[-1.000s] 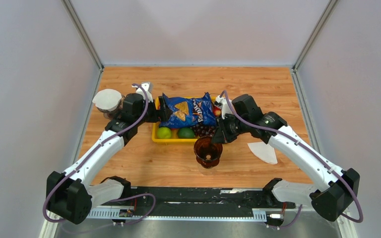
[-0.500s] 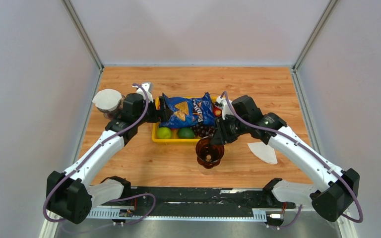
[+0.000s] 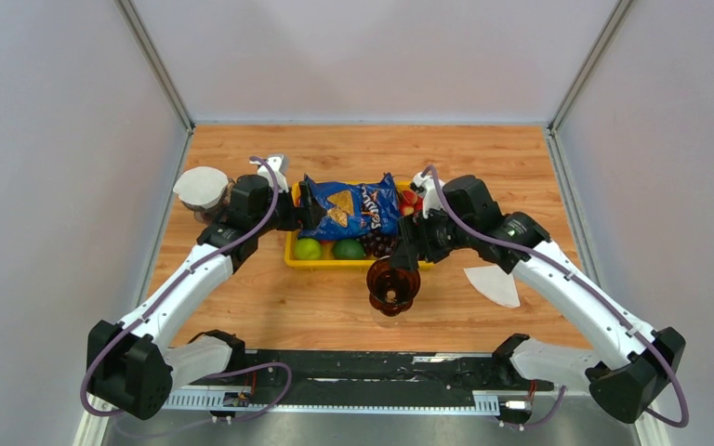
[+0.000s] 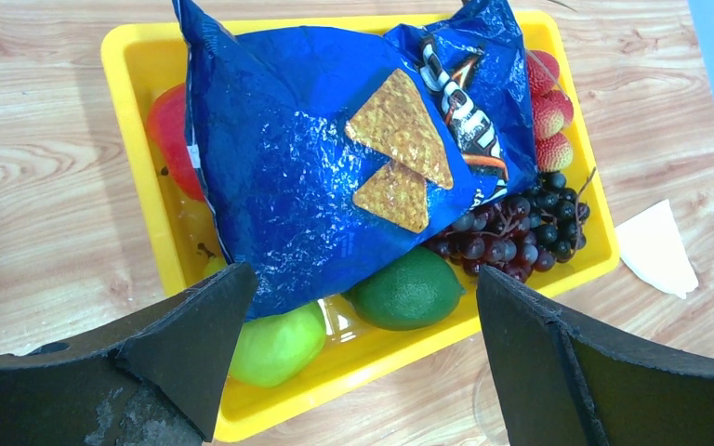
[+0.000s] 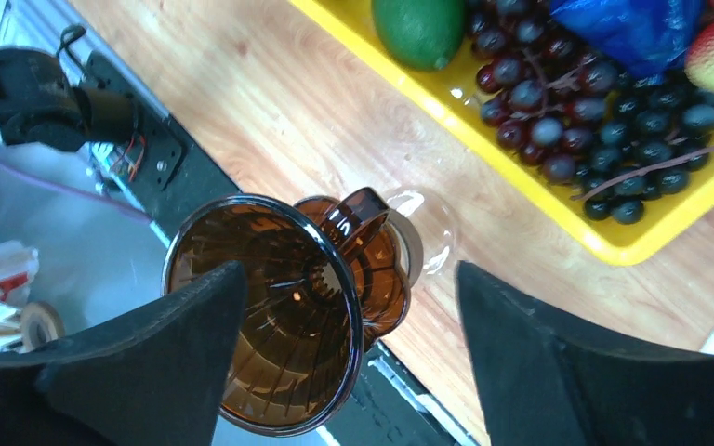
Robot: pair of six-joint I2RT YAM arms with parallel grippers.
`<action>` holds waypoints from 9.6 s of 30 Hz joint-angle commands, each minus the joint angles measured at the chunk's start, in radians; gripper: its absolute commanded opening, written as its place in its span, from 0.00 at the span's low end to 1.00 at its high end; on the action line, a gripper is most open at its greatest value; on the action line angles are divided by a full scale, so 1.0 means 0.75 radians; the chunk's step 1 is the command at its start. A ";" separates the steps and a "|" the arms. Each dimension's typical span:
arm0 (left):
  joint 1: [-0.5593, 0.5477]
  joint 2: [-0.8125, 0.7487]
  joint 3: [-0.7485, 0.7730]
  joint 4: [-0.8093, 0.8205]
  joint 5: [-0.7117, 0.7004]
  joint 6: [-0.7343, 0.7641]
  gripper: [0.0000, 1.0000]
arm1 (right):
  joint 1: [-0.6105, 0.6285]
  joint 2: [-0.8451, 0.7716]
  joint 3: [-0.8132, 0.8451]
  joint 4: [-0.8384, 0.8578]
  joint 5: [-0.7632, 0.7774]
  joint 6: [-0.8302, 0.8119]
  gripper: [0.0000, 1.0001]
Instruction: Place the coffee filter in the dripper
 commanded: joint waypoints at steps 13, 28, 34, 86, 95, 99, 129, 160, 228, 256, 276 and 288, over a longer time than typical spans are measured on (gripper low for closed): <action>-0.003 -0.031 0.018 0.053 0.040 -0.006 1.00 | -0.445 -0.150 0.036 0.012 0.608 0.222 1.00; -0.004 -0.028 0.020 0.058 0.057 -0.008 1.00 | -1.154 0.020 -0.586 0.116 0.768 0.425 1.00; -0.004 -0.017 0.023 0.056 0.058 -0.002 1.00 | -1.213 0.153 -0.642 0.234 0.703 0.422 1.00; -0.003 -0.034 0.027 0.030 0.021 -0.011 1.00 | -1.127 -0.200 -0.704 0.395 0.273 0.245 0.00; -0.004 -0.031 0.030 0.029 0.021 -0.012 1.00 | -0.939 -0.100 -0.692 0.283 0.468 0.327 0.65; -0.004 -0.034 0.029 0.027 0.017 -0.011 1.00 | -0.828 0.000 -0.670 0.227 0.636 0.408 0.71; -0.004 -0.047 0.029 0.021 0.007 -0.019 1.00 | -0.716 0.037 -0.681 0.413 0.653 0.444 0.00; -0.025 -0.008 0.222 0.151 0.729 0.332 1.00 | -0.605 -0.229 -0.168 0.582 -0.213 -0.164 0.00; -0.193 -0.073 0.014 0.656 0.473 0.065 0.00 | -0.218 0.015 -0.193 0.858 0.198 -0.021 0.99; -0.193 -0.112 0.002 0.670 0.522 0.066 0.00 | -0.218 -0.038 -0.225 0.977 0.201 0.003 1.00; -0.193 -0.102 0.010 0.671 0.612 0.060 0.00 | -0.218 -0.048 -0.234 1.062 -0.056 0.007 1.00; -0.193 -0.084 0.003 0.747 0.766 0.023 0.00 | -0.220 -0.040 -0.260 1.167 -0.269 0.005 0.97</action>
